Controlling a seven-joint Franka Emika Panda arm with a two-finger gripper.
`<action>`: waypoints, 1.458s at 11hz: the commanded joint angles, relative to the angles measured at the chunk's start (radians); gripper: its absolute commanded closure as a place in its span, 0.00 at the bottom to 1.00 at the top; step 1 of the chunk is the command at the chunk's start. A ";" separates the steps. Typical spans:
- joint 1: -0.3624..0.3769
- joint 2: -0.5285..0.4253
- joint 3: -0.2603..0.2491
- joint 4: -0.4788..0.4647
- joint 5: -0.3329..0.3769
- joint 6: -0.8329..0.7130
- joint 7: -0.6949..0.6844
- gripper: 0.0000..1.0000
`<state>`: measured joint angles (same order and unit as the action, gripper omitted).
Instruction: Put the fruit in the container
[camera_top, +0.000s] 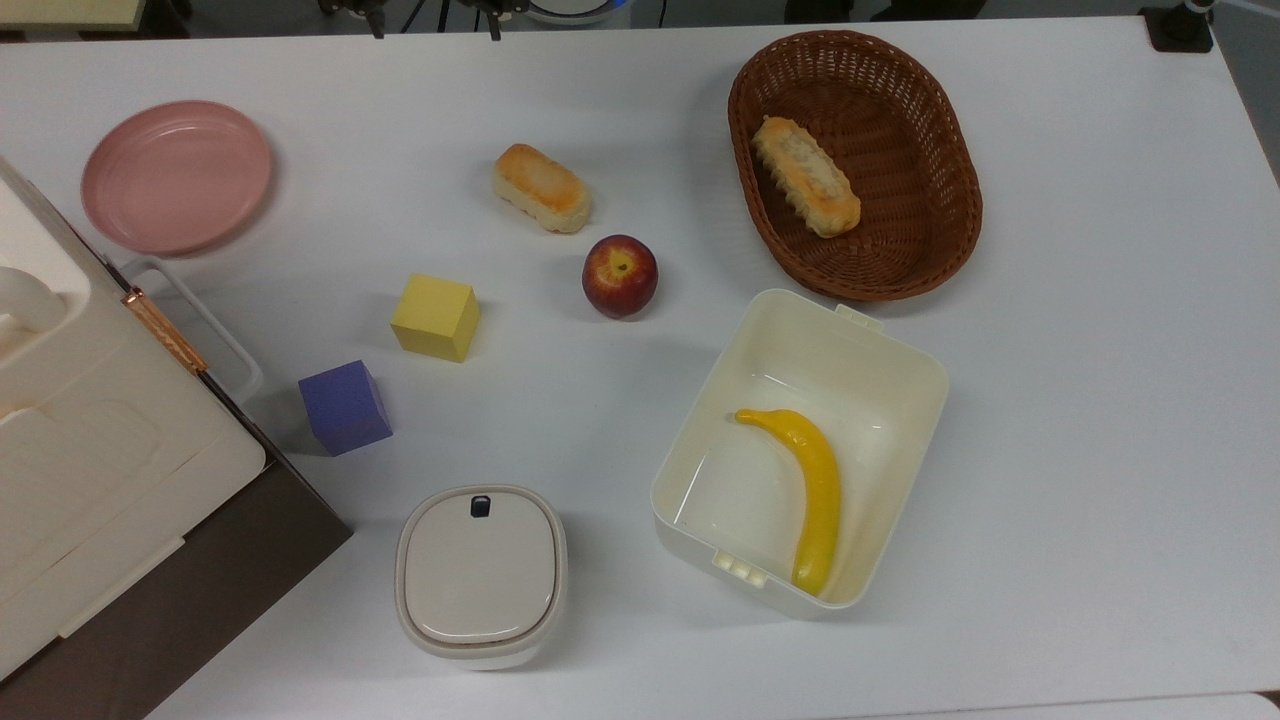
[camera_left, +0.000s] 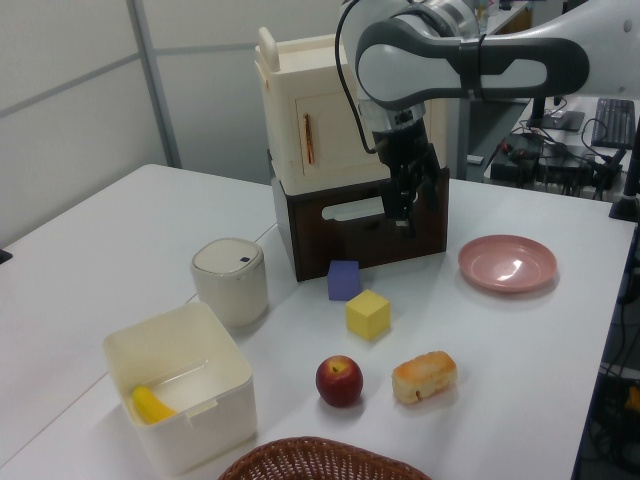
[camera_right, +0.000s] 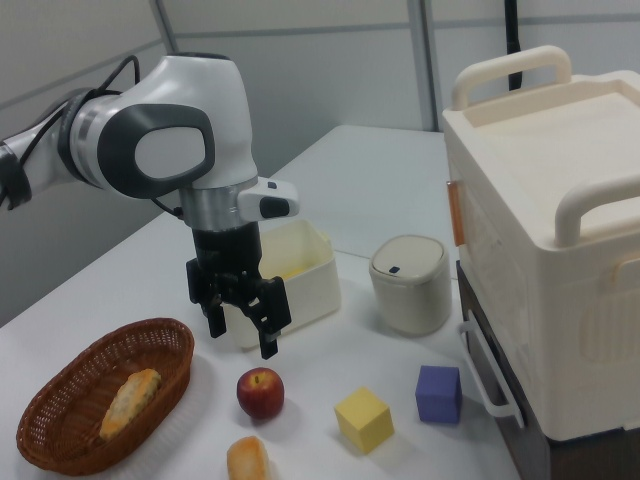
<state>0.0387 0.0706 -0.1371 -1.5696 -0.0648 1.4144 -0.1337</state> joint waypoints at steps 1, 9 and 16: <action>-0.005 -0.017 -0.006 0.005 -0.016 -0.015 -0.044 0.00; 0.007 -0.012 0.007 -0.018 -0.038 -0.049 -0.020 0.00; 0.007 -0.009 0.007 -0.015 -0.038 -0.046 -0.021 0.00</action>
<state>0.0341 0.0729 -0.1282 -1.5766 -0.0840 1.3815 -0.1539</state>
